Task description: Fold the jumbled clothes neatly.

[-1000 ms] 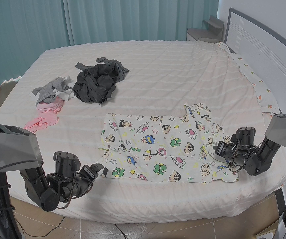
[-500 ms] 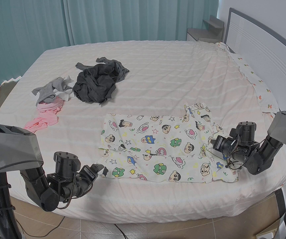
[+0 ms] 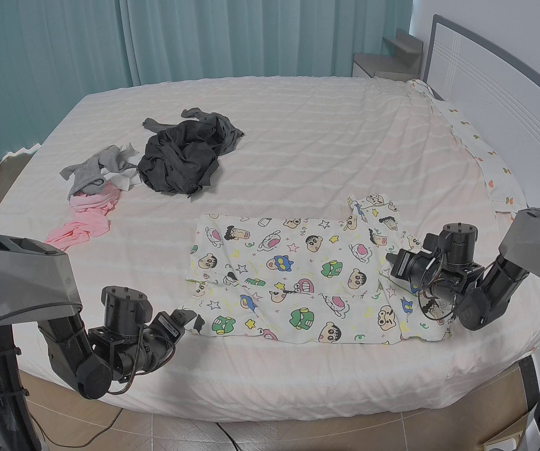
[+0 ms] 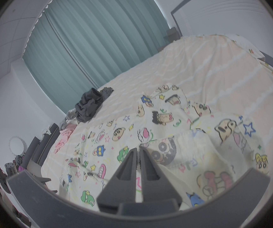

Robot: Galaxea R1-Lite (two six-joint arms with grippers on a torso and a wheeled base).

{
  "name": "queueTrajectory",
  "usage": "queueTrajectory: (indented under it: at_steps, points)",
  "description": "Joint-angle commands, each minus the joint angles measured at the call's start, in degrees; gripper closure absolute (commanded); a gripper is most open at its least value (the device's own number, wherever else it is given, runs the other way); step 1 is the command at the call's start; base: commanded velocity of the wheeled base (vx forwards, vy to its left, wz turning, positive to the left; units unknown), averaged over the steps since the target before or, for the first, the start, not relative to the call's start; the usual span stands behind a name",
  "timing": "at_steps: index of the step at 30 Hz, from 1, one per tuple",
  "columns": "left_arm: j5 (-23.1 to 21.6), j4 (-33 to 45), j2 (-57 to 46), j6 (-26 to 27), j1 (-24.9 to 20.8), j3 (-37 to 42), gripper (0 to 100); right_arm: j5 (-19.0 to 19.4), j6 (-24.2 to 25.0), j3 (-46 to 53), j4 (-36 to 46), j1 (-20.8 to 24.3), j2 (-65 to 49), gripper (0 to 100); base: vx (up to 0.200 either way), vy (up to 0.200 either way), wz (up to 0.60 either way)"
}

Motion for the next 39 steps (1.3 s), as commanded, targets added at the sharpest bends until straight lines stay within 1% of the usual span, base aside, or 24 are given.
queueTrajectory:
  at_steps: [1, 8, 10, 11, 13, 16, 20, 21, 23, 26, 27, 28, 29, 30, 31, 32, 34, 36, 37, 39]
  points:
    - [0.0, 0.0, 0.1, 0.0, 0.0, 0.0, 0, -0.2, -0.3, -1.6, -1.3, 0.5, 2.0, 100, 0.0, 0.0, 0.0]
    - [0.0, 0.0, 0.2, 0.0, 0.0, 0.0, 0, -0.9, -2.4, -3.8, -1.9, 1.5, 5.4, 100, 0.0, 0.0, 0.0]
    - [0.0, 0.0, 0.2, 0.0, 0.0, 0.0, 0, -3.2, -3.0, -5.5, -1.7, 1.4, 7.1, 100, 0.0, 0.0, 0.0]
    - [0.0, 0.0, 0.2, 0.0, 0.0, 0.0, 0, -3.5, -2.9, -5.6, -1.9, 1.4, 7.4, 0, 0.0, 0.0, 0.0]
    - [0.0, 0.0, 0.2, 0.0, -0.1, 0.0, 0, -3.3, -2.9, -5.5, -2.4, 1.4, 7.2, 0, 0.0, 0.0, 0.0]
    - [0.0, 0.0, 0.3, 0.0, 0.0, 0.0, 0, -3.0, -2.1, -4.4, -5.9, 1.3, 5.0, 0, 0.0, 0.0, 0.0]
    - [0.0, 0.0, 0.5, 0.0, -0.1, 0.0, 0, -2.0, 1.1, -1.6, -7.1, 1.1, 0.2, 0, 0.0, 0.0, 0.0]
    - [0.0, 0.0, 0.5, 0.0, -0.1, 0.0, 0, -1.7, 1.5, -1.2, -7.0, 0.9, -0.5, 0, 0.0, 0.0, 0.0]
    - [0.1, 0.0, 0.5, 0.0, -0.1, 0.0, 0, -0.1, 2.5, 1.6, -6.9, -1.4, -3.2, 0, 0.0, 0.0, 0.0]
    - [0.2, 0.0, 0.5, 0.0, -0.1, 0.0, 0, 3.9, 2.6, 6.5, -6.9, -5.8, -5.5, 0, 0.0, 0.0, 0.0]
    - [0.2, 0.0, 0.5, 0.0, -0.1, 0.0, 0, 7.0, 2.6, 9.4, -6.8, -8.4, -6.7, 0, 0.0, 0.0, 0.0]
    - [0.1, 0.0, 0.5, 0.0, -0.1, 0.0, 0, 7.3, 2.6, 9.8, -6.8, -8.6, -6.8, 0, 0.0, 0.0, 0.0]
    - [0.1, 0.0, 0.6, 0.0, -0.1, 0.0, 0, 11.8, 2.5, 13.5, -6.7, -12.0, -8.2, 0, 0.0, 0.0, 0.0]
    - [0.1, 0.0, 0.6, 0.0, -0.2, 0.0, 0, 15.0, 2.0, 15.9, -6.7, -14.6, -8.9, 0, 0.0, 0.0, 0.0]
    - [0.1, 0.0, 0.6, 0.0, -0.2, 0.0, 0, 15.0, 2.0, 15.9, -6.7, -14.6, -8.9, 0, 0.0, 0.0, 0.0]
    - [0.1, 0.0, 0.6, 0.0, -0.2, 0.0, 0, 19.0, 1.3, 18.2, -6.5, -18.7, -9.8, 0, 0.0, 0.0, 0.0]
    - [0.1, 0.0, 0.7, 0.0, -0.5, 0.0, 0, 20.2, -0.7, 19.2, -5.5, -21.1, -9.4, 0, 0.0, 0.0, 0.0]
    - [0.1, 0.0, 1.0, 0.0, -0.5, 0.0, 0, 20.8, -4.3, 19.9, -4.0, -22.4, -8.4, 0, 0.0, 0.0, 0.0]
    - [0.2, 0.0, 1.1, 0.0, -0.6, 0.0, 0, 21.7, -7.8, 20.8, -3.1, -23.3, -7.3, 0, 0.0, 0.0, 0.0]
    - [0.2, 0.0, 1.1, 0.0, -0.6, 0.0, 0, 24.0, -11.9, 22.0, -3.1, -24.2, -5.8, 0, 0.0, 0.0, 0.0]
